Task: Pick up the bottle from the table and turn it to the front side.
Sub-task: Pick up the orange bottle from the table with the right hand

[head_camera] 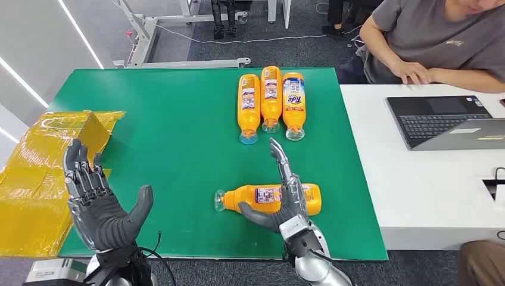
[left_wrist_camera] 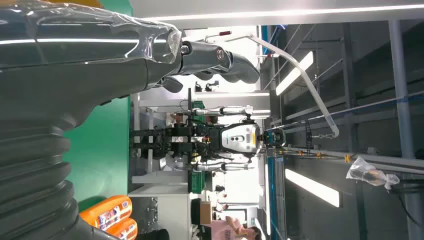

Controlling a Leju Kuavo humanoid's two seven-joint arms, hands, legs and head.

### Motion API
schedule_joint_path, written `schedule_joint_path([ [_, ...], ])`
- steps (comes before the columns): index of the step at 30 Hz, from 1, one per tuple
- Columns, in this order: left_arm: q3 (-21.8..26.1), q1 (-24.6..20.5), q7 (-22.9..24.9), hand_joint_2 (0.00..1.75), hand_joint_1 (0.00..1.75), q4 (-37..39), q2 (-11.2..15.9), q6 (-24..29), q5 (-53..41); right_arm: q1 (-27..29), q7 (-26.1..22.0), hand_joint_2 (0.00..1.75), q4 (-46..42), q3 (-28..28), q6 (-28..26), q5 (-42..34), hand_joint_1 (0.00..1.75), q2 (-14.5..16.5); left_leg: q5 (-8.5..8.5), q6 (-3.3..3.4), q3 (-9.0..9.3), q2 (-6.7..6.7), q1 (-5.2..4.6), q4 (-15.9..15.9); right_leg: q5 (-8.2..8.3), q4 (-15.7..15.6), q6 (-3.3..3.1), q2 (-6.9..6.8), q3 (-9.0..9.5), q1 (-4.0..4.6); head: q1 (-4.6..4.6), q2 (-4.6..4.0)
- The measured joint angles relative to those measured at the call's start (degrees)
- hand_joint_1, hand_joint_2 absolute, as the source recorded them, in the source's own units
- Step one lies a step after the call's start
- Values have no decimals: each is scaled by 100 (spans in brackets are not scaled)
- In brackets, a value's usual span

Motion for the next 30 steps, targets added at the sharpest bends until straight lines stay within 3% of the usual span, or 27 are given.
schedule_joint_path([
  [3,0,-8,0,175,0,1,-9,0,19,-61,158,175,22,3,34,164,0,-14,0,0,0,1,0,0,0,0,0,1,0,0,-1,0],
  [6,0,-23,0,175,0,1,-11,0,45,-284,664,175,120,20,287,638,0,-107,0,0,1,2,0,0,1,0,0,2,0,0,-1,0],
  [18,-4,-132,0,175,0,1,10,-1,306,-1483,1672,175,1010,58,1994,1694,0,-564,2,1,1,-1,0,5,4,0,0,-1,1,0,0,0],
  [25,-56,-333,0,175,0,1,57,-7,471,-1883,1971,175,1536,379,3111,2350,0,-1010,1,1,0,-4,-1,7,4,-1,0,-4,1,-1,1,0],
  [30,-169,-398,0,175,0,30,95,-267,631,-1955,2194,175,1619,585,3693,2567,0,-1556,1,2,-3,-12,-2,11,4,-3,1,-11,1,-1,0,0],
])
